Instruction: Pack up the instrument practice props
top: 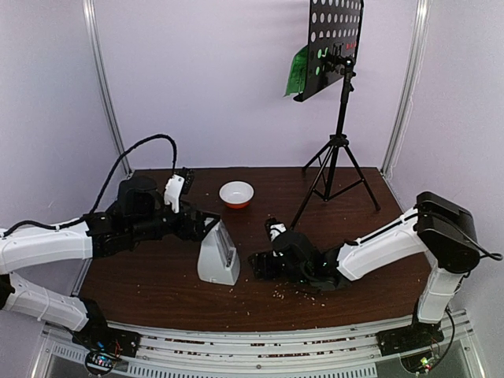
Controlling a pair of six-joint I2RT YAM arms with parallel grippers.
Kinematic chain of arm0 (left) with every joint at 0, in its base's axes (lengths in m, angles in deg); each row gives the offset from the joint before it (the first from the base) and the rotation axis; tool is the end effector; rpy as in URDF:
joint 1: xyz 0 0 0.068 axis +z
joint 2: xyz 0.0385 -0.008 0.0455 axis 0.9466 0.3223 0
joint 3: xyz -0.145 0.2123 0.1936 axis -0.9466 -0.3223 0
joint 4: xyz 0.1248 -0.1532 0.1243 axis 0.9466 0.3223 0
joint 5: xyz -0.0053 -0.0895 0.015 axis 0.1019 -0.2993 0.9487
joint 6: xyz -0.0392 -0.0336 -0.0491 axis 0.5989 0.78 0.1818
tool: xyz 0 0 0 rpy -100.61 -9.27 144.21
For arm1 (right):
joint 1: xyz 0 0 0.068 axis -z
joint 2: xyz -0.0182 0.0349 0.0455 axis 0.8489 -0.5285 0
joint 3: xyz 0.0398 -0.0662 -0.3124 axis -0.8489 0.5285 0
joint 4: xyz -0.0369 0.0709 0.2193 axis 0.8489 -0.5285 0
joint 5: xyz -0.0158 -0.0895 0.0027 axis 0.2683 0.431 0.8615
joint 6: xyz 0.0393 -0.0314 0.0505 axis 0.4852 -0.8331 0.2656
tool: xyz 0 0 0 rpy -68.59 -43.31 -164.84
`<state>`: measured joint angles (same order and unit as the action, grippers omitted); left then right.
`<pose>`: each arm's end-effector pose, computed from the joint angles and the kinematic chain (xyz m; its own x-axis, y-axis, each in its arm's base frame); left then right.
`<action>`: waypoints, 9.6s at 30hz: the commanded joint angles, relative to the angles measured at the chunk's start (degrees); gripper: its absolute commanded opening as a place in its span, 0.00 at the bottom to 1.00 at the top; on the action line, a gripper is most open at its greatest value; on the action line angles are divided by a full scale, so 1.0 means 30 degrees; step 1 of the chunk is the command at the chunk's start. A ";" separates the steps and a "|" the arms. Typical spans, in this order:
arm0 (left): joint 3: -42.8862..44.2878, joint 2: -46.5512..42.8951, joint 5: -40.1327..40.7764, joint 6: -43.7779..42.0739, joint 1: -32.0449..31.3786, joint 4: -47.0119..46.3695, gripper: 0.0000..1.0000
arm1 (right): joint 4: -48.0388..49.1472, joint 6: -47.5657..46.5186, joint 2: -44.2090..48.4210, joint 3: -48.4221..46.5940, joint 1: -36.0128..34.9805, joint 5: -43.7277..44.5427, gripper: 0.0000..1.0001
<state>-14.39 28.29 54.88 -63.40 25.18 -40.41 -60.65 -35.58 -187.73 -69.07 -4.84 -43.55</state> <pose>0.1653 -0.1714 0.3203 -0.4849 -0.0083 -0.8745 0.5861 0.7391 -0.3320 0.1877 0.3344 0.2124 -0.6269 0.0133 -0.7790 -0.4841 0.7768 0.4028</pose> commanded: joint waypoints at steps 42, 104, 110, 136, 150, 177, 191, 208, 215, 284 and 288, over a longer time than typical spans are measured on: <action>-0.0850 0.3284 0.1866 -0.6013 0.5974 -0.2371 0.29 | -0.3087 0.0762 0.8216 0.5299 0.0924 0.9179 0.86; 0.4944 -0.1864 -0.1719 -0.4487 1.0212 0.5293 0.98 | -0.5976 0.2587 -0.0656 -0.8083 1.1426 0.2277 0.71; 0.4921 -0.1662 -0.2068 -0.4478 1.0200 0.5292 0.98 | -0.5073 0.2063 -0.1236 -0.8563 1.1428 0.3084 0.60; 0.4749 -0.0753 -0.1149 -0.4689 1.0201 0.5278 0.98 | -0.3565 -0.0320 0.0832 -0.5915 1.1425 -0.0972 0.00; 0.4226 -0.0927 -0.2660 -0.5347 1.0200 0.4409 0.96 | -0.2582 -0.3714 0.4858 -0.0624 1.0707 -0.9236 0.00; 0.3707 0.3765 -0.7927 -0.0336 0.1823 -0.6270 0.80 | 0.0329 -0.4195 0.8007 0.3910 0.9729 -1.8807 0.00; 0.9611 1.1970 -1.3129 -0.3662 0.1453 -0.8812 0.79 | 0.1517 -0.3749 0.8217 0.4590 0.9766 -1.9775 0.00; 1.7073 1.9422 -1.7542 -0.7470 0.1478 -0.6685 0.88 | 0.2545 -0.2978 0.9918 0.6871 1.0311 -2.0408 0.00; 1.8985 2.1030 -1.9623 -0.7684 0.1454 -0.5762 0.74 | 0.2684 -0.2969 0.9907 0.7103 1.0432 -2.0585 0.00; 0.8317 1.4901 0.5697 0.2896 -0.3289 -1.0341 0.00 | 0.0061 -0.3532 1.6939 0.9075 0.6857 -0.1897 0.91; 0.9378 1.5558 0.6052 0.2363 -0.3597 -0.9447 0.00 | 0.0238 -0.3286 1.6771 0.9162 0.6713 -0.1574 0.91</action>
<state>10.76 71.78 68.74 -63.83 15.03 -71.62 -62.51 -46.90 -137.13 -41.38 15.92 -52.30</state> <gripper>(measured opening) 0.148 0.907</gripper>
